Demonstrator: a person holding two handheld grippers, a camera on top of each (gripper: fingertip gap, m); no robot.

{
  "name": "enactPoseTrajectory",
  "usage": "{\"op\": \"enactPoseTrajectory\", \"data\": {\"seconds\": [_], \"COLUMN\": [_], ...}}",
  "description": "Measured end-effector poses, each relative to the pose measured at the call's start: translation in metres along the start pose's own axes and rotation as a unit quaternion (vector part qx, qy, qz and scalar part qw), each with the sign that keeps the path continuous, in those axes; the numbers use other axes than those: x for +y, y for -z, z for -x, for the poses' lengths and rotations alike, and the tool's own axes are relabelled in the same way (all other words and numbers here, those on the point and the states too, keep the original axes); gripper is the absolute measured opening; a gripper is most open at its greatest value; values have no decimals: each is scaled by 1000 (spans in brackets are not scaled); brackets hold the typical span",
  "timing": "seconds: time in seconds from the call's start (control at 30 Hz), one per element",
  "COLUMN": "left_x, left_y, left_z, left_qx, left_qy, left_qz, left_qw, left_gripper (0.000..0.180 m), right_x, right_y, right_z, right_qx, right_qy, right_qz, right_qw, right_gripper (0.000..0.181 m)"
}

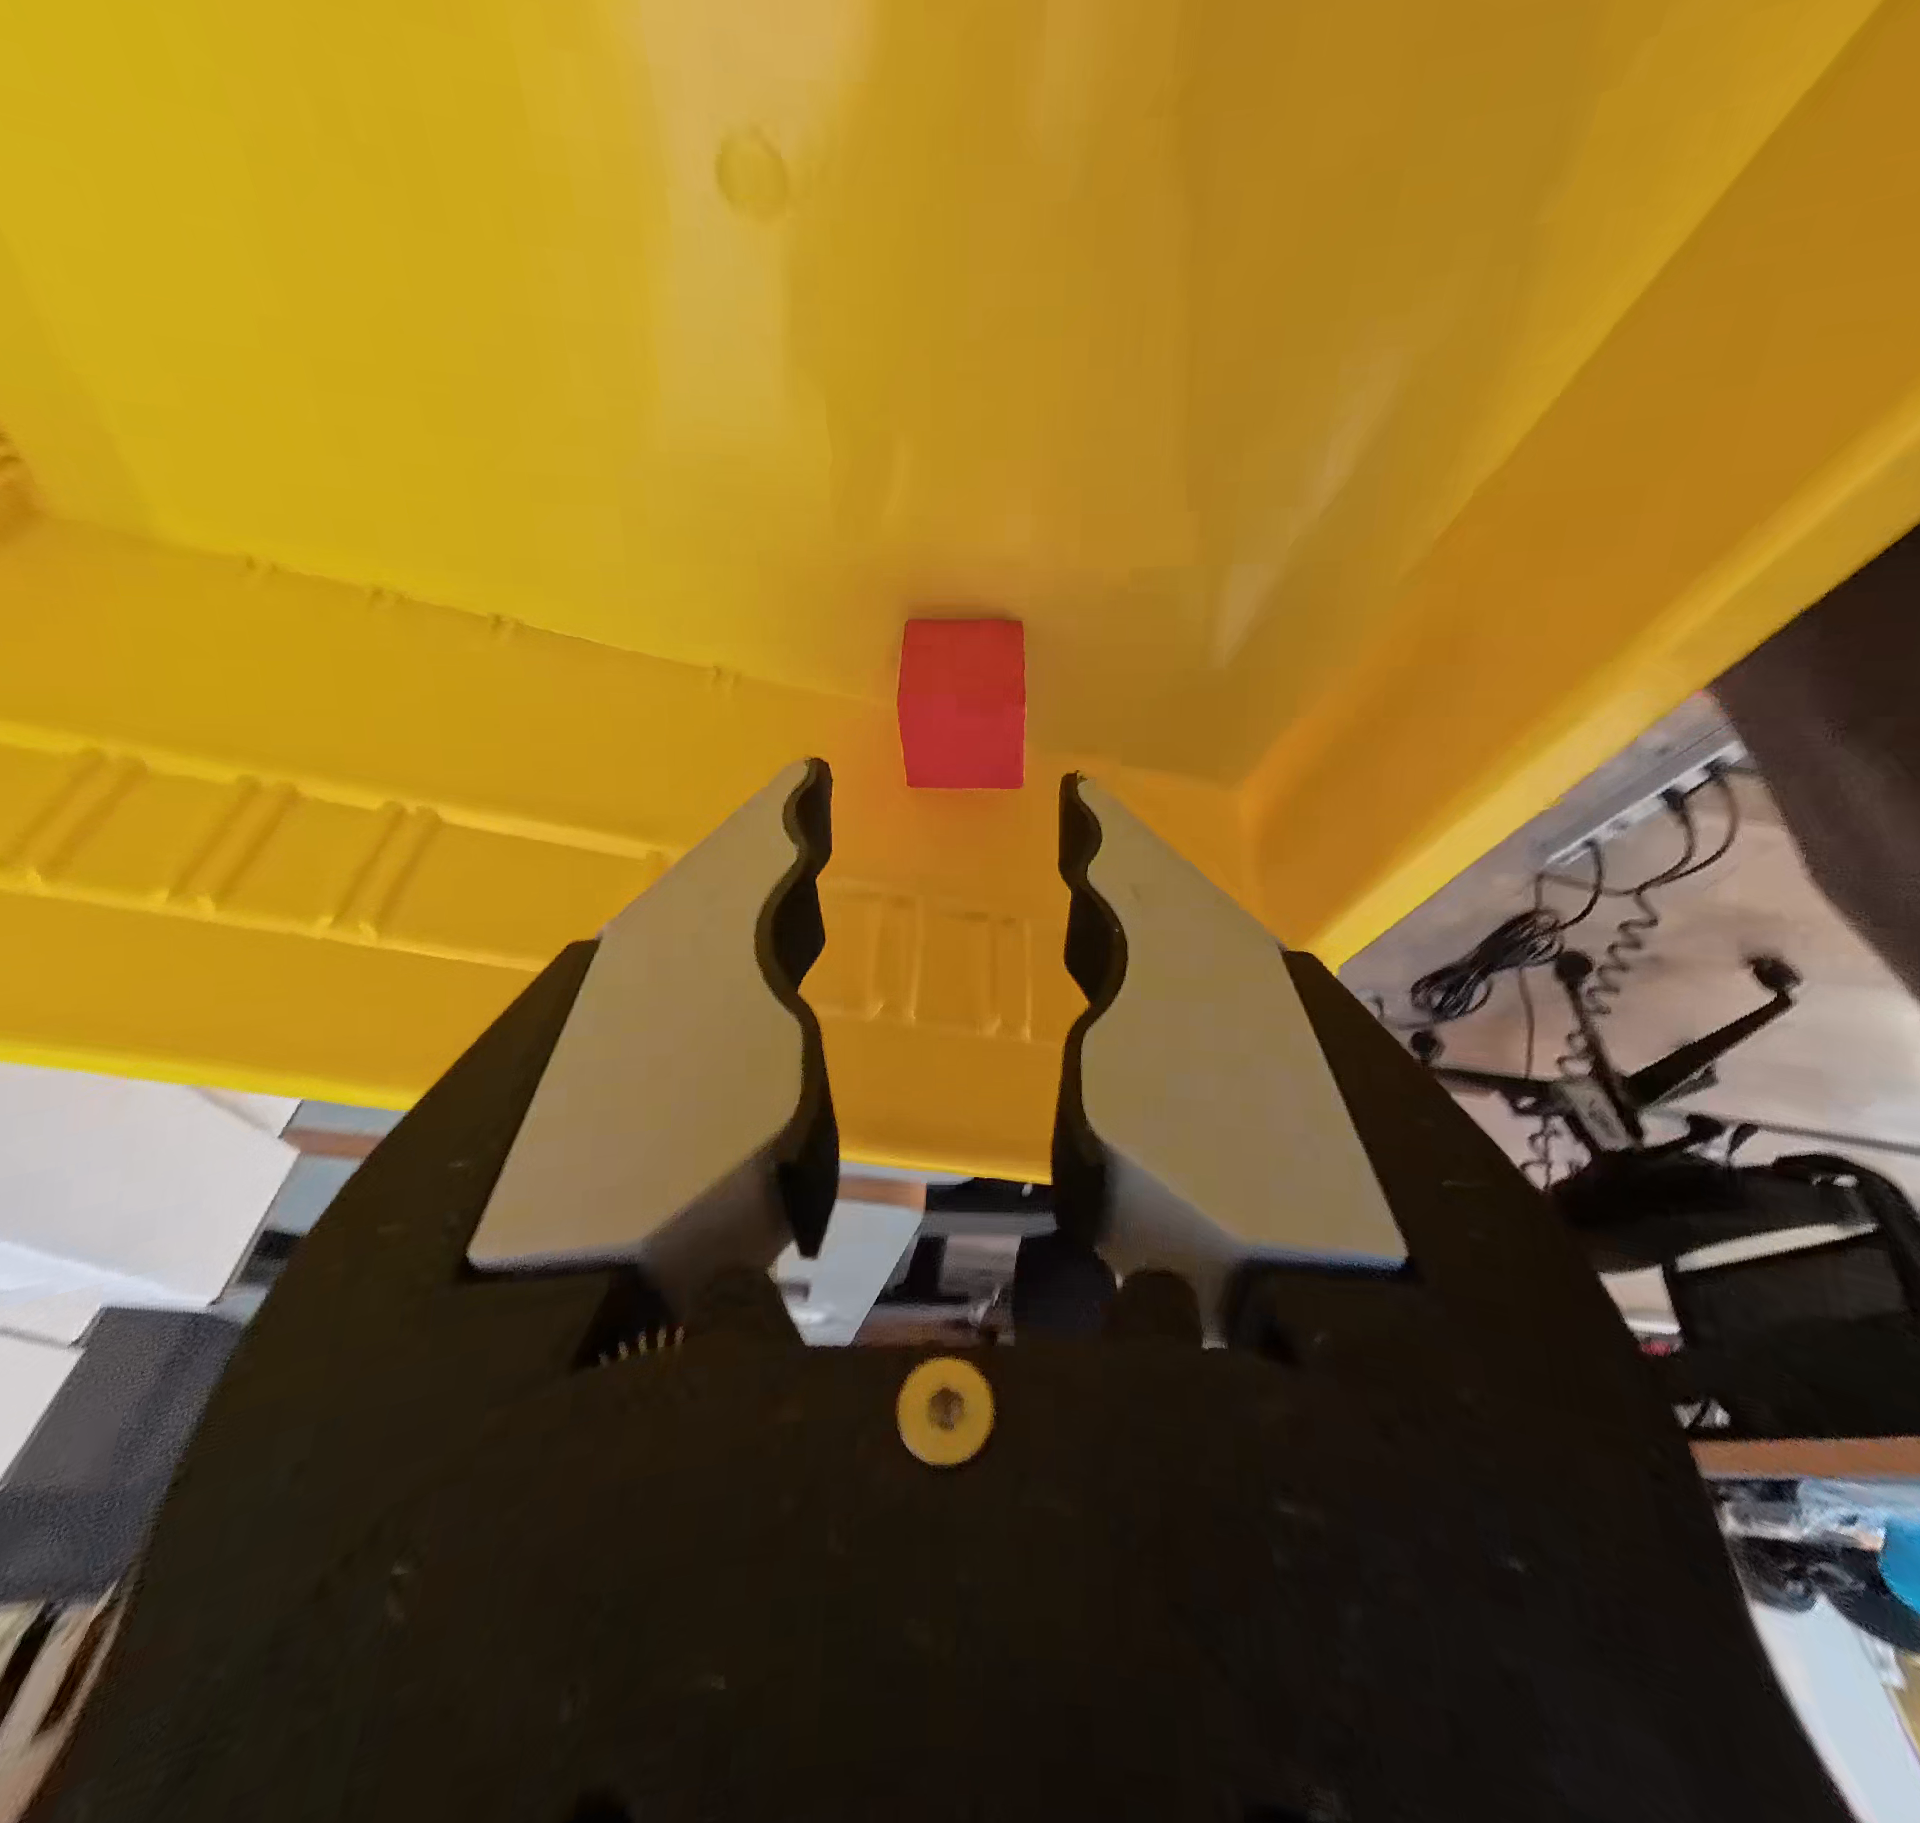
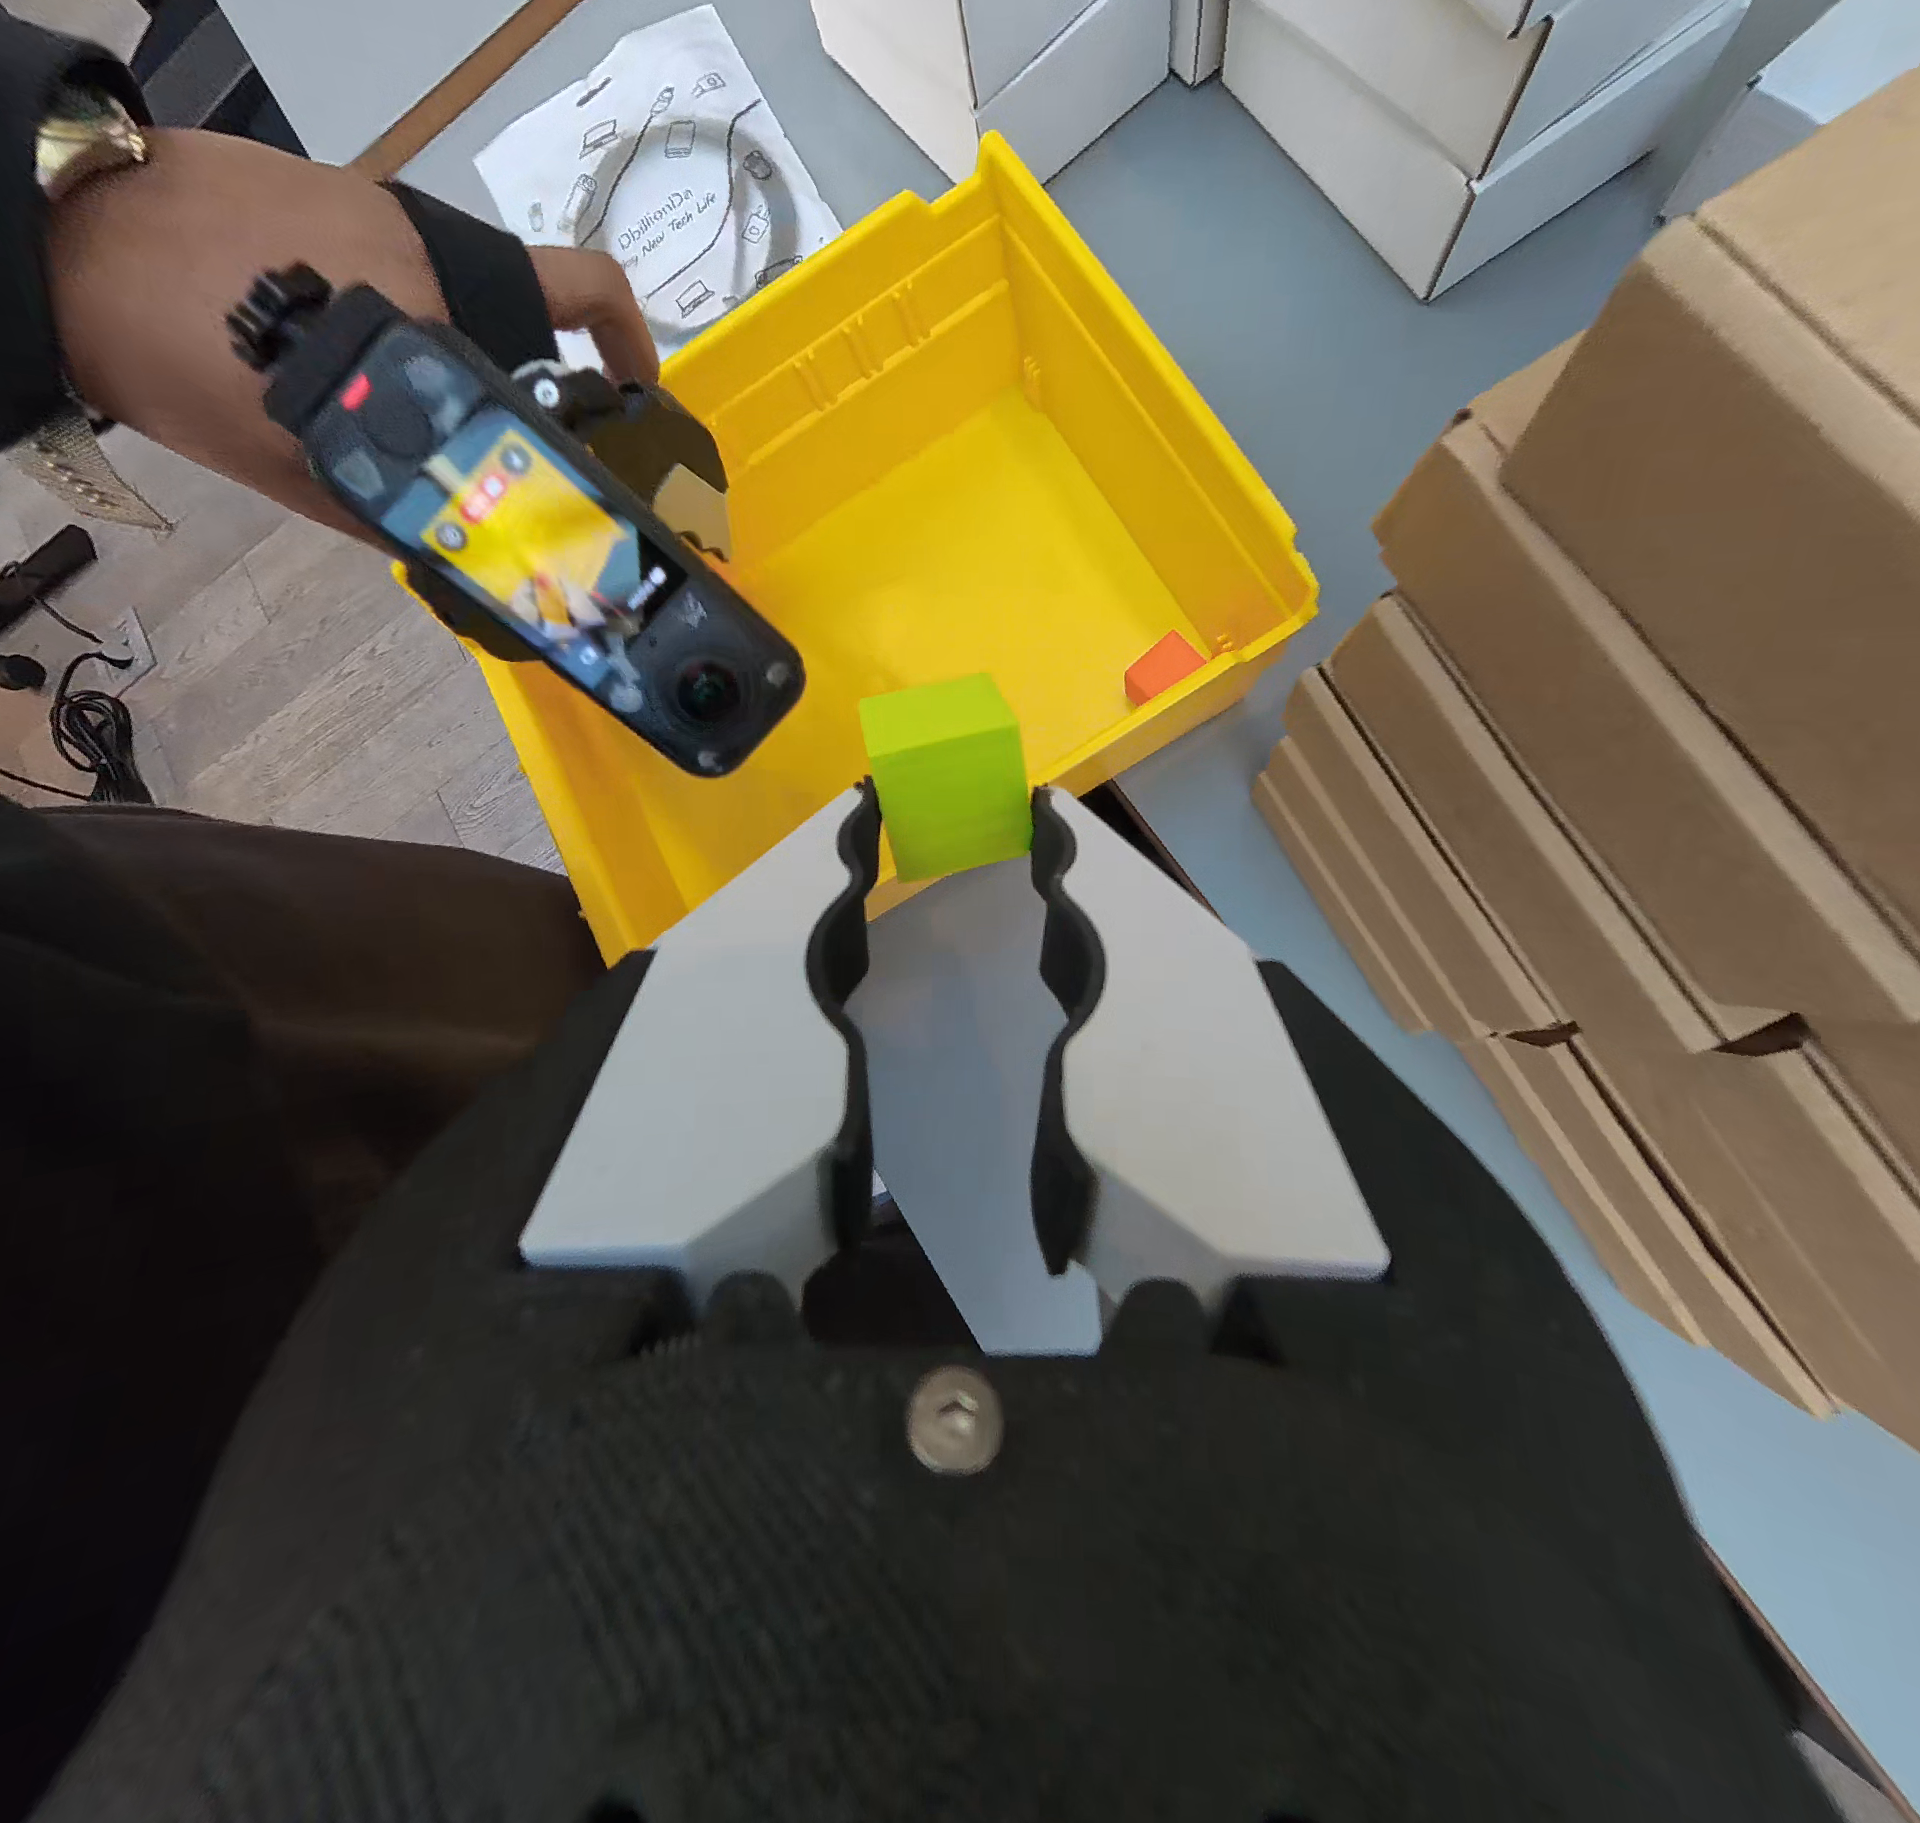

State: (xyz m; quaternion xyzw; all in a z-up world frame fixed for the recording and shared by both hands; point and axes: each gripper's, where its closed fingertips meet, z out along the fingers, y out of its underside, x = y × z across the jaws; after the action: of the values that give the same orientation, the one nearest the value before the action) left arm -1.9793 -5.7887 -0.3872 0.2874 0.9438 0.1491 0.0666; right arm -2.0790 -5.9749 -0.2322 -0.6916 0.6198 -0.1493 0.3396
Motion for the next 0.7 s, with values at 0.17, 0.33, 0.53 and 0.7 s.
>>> {"op": "enactPoseTrajectory", "data": {"seconds": [0.17, 0.33, 0.53, 0.7], "left_x": [13, 1, -39, -61], "left_y": [-22, -4, 104, 247], "left_z": [-2, -2, 43, 103], "left_qx": [-17, 0, 44, 40], "left_qy": [-29, 4, 218, 320], "left_qz": [101, 41, -235, -484], "left_qw": [994, 999, 946, 813], "left_gripper": [40, 23, 22, 22], "right_x": [3, 1, -42, -97], "right_y": [5, 18, 82, 202], "right_z": [-5, -8, -27, -88], "right_qx": [-10, 0, 62, 193], "right_qy": [-4, 12, 55, 36], "right_qz": [-4, -11, -97, -221], "right_qw": [1000, 1000, 992, 955], "right_gripper": [27, 28, 27, 27]}}
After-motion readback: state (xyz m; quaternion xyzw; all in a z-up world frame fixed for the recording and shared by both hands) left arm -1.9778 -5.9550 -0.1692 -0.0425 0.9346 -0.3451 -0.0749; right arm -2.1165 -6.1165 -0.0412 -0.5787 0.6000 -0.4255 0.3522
